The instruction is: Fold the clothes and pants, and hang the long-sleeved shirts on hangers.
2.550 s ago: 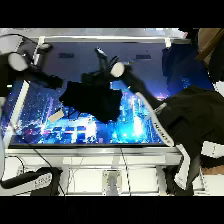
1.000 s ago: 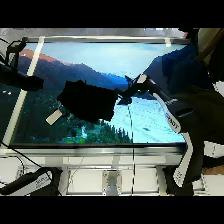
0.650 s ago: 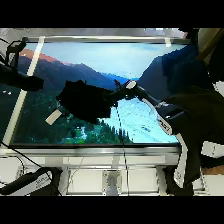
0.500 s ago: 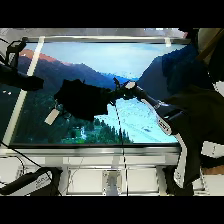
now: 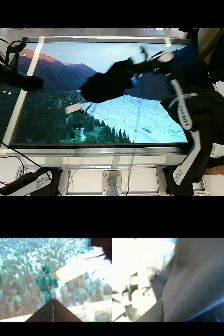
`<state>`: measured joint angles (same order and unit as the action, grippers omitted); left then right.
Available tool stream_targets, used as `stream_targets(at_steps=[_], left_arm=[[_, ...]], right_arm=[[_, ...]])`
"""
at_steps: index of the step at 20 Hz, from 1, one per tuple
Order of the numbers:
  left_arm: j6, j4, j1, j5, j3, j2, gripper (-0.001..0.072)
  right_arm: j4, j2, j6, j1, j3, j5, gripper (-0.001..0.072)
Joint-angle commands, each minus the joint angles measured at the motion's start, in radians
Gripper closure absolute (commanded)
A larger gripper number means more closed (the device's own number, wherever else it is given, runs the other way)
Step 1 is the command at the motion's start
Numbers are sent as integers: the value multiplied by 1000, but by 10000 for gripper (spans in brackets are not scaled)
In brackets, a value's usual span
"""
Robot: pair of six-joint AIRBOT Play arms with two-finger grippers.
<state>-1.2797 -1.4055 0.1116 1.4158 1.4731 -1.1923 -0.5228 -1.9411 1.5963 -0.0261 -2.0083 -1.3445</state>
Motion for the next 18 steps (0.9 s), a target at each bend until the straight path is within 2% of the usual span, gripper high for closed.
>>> stream_targets(at_steps=[1,4,7,9,10,13,15,18], left_arm=[[0,3,1,-1,0,0,688],[0,3,0,-3,0,0,689],[-3,4,0,-19,0,0,688],[-40,4,0,-26,0,0,688],[-45,4,0,-28,0,0,688],[-45,3,0,-28,0,0,689],[-45,3,0,-28,0,0,688],[-45,3,0,-28,0,0,688]], right_arm=[[-137,112,141,243,-100,-159,706],[-209,242,150,471,-84,-204,706],[-368,358,174,689,-83,-349,706],[-492,432,168,822,-83,-446,706],[-534,465,148,884,-81,-490,706],[-583,607,35,1071,33,-494,706],[-702,693,-59,1143,167,-494,707],[-808,772,-84,1180,431,-493,706]])
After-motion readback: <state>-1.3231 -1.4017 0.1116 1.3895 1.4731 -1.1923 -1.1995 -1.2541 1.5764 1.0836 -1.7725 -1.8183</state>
